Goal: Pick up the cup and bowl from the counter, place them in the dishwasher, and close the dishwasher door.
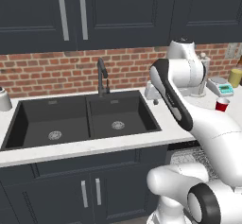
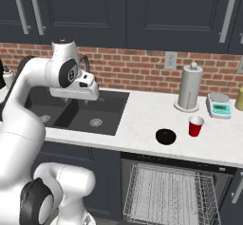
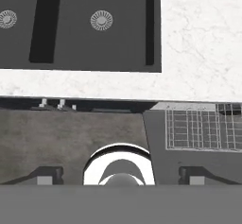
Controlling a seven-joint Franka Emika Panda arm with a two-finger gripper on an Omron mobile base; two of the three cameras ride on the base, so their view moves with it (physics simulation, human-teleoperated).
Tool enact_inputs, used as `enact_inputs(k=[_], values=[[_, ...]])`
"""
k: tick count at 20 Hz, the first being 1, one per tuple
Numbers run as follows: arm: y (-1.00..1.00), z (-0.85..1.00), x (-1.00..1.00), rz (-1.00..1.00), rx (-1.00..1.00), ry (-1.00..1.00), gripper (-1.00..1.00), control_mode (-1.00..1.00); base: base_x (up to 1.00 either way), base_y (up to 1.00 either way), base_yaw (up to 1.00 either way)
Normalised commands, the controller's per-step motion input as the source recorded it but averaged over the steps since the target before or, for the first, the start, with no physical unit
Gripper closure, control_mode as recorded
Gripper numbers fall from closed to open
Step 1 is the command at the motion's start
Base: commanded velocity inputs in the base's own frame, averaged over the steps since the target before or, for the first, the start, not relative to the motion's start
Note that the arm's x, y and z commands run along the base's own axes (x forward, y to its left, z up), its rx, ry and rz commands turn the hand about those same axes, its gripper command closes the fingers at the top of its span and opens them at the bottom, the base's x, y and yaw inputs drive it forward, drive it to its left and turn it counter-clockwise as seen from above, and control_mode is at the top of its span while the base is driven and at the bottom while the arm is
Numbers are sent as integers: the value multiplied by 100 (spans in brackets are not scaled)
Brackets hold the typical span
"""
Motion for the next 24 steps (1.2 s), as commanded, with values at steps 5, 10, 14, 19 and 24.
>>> enact_inputs(k=[5,10,14,19,24], values=[[-13,-60,-1,0,-2,11,-100,-100,0,0,0],[-28,-29,0,0,1,0,-100,-100,0,0,0],[-52,-18,0,0,8,-4,-100,-100,0,0,0],[-53,-12,2,0,11,-9,-100,-100,0,0,0],[-46,-1,8,5,9,-12,-100,-100,0,0,0]])
